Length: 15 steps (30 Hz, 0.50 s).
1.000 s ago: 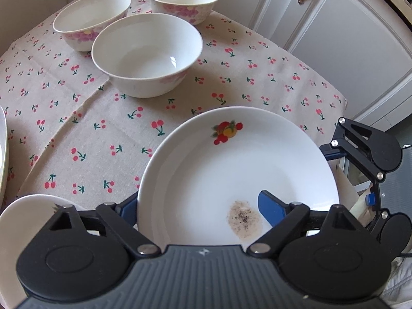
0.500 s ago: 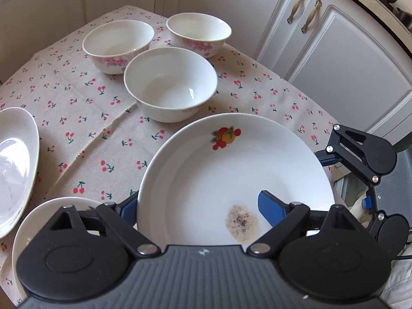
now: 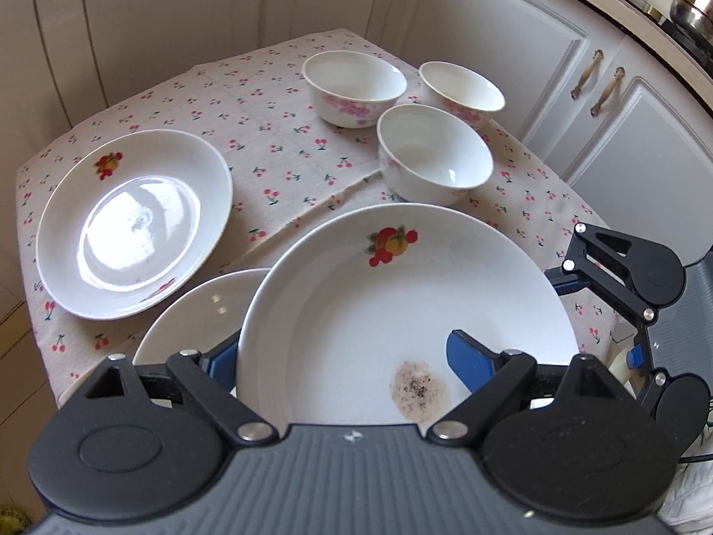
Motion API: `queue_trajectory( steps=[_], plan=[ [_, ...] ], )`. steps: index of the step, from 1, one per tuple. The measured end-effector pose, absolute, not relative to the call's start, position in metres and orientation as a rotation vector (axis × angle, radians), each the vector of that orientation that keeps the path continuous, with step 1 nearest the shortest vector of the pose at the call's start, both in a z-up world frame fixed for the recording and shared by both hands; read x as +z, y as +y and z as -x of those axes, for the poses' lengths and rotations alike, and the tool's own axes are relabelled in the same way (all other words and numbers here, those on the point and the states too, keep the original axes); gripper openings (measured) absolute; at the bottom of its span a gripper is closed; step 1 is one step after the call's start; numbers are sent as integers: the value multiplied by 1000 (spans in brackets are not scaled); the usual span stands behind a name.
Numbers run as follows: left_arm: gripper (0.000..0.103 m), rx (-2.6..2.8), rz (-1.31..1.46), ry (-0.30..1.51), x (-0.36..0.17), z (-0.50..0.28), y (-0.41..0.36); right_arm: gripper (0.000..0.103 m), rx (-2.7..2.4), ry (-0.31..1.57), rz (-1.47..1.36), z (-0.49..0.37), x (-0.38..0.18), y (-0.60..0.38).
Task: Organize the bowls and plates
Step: 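Carry the stained plate with the left tool over another white plate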
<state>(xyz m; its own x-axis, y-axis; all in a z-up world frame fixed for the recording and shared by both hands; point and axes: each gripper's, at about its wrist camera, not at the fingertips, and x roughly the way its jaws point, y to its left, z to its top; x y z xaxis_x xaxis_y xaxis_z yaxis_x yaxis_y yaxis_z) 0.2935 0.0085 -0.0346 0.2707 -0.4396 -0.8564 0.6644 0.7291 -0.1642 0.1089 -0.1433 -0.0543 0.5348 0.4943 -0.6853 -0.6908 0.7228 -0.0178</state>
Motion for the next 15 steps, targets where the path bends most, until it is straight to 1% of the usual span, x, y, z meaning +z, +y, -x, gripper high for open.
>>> queue_trajectory(
  steps=[7, 15],
  plan=[
    [92, -701, -197, 1084, -49, -303, 38, 103, 770, 751, 324, -127, -63, -116],
    [92, -708, -173, 1096, -63, -310, 49, 103, 763, 784, 346, -133, -65, -102]
  ],
)
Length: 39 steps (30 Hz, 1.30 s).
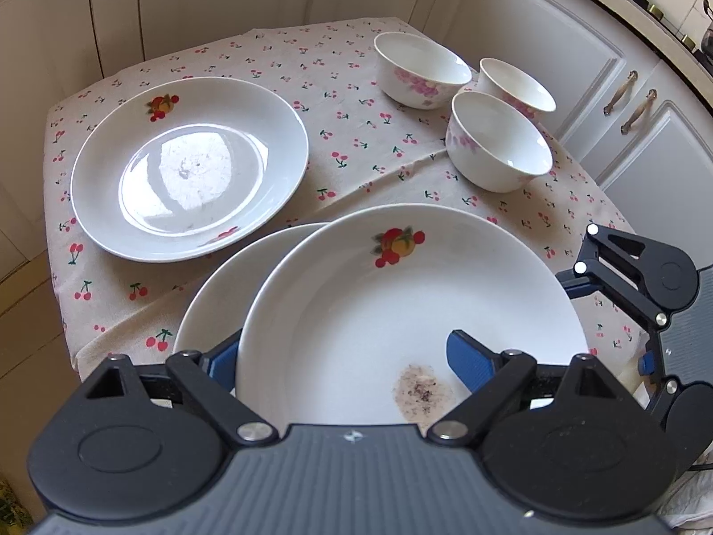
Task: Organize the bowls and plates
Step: 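Carry the stained plate with the left tool over another white plate, then lower the stained plate onto the other plate and open the left tool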
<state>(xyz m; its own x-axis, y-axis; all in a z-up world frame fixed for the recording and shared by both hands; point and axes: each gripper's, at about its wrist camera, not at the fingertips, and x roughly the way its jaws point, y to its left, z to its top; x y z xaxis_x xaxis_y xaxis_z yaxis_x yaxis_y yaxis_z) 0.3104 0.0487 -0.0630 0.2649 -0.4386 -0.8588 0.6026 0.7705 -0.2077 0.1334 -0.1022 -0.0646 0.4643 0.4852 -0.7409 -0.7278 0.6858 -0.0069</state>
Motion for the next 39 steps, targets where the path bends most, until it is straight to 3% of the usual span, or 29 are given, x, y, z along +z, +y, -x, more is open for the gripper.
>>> queue_trajectory(
  steps=[39],
  plan=[
    [92, -680, -235, 1122, -78, -320, 48, 103, 730, 859, 334, -144, -62, -89]
  ],
)
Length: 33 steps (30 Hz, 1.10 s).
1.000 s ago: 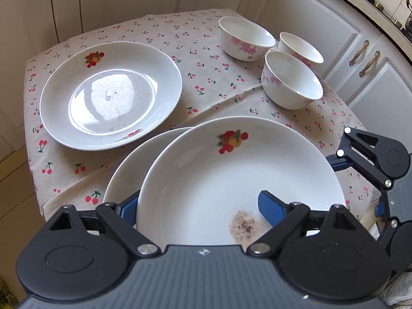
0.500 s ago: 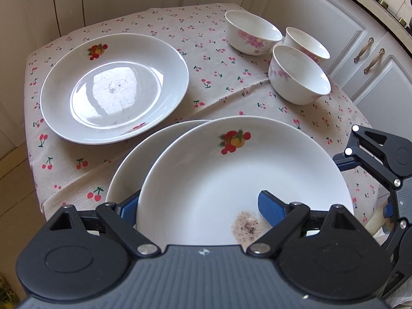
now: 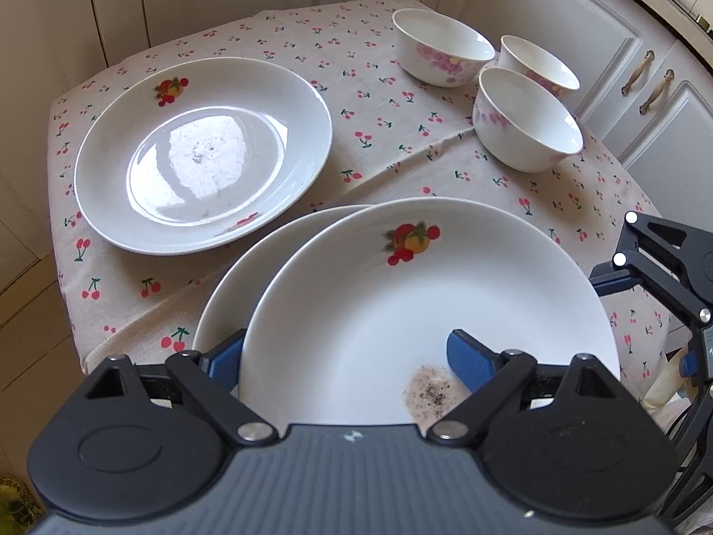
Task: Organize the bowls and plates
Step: 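Lower the stained plate onto the other plate and open the left tool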
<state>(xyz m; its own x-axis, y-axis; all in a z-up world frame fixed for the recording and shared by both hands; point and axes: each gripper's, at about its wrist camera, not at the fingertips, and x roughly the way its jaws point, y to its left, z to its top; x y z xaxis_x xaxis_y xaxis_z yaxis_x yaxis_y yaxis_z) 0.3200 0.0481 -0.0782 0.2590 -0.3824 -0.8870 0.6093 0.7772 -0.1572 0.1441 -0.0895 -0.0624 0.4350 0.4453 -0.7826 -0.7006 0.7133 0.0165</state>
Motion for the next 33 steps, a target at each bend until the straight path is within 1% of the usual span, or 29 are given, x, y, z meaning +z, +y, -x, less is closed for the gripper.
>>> queue_trajectory(
  steps=[11, 33],
  plan=[
    [92, -672, -273, 1119, -75, -320, 46, 103, 717, 861, 324, -142, -59, -90],
    [93, -630, -212, 1069, -62, -311, 62, 103, 671, 872, 351, -142, -64, -87]
  ],
)
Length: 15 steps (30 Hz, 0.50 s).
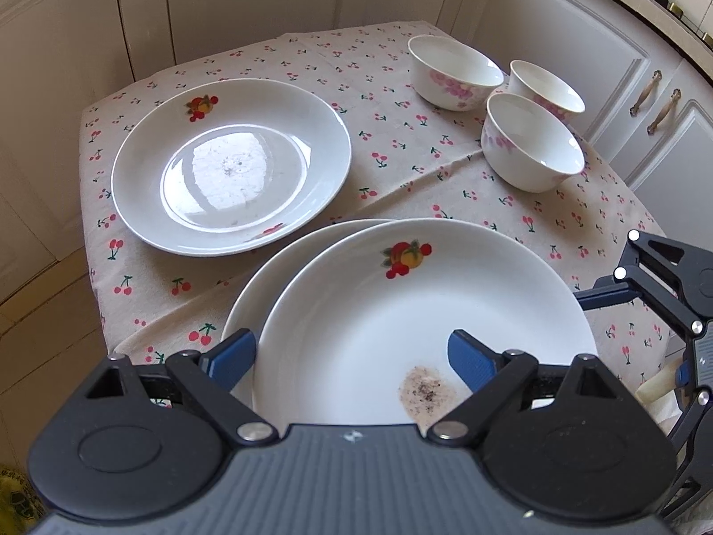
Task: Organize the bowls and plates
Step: 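Lower the stained plate onto the other plate and open the left tool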
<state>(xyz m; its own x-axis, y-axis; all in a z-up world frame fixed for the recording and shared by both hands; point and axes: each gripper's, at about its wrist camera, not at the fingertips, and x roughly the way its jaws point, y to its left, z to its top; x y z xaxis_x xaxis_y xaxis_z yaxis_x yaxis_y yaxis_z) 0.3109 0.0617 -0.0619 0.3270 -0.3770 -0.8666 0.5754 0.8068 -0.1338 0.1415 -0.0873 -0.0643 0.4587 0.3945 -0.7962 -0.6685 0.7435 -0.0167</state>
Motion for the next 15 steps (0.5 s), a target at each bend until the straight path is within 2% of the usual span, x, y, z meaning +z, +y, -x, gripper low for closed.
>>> queue_trajectory(
  steps=[15],
  plan=[
    [95, -633, -176, 1007, -55, -301, 71, 103, 618, 859, 332, -136, -59, -103]
  ],
)
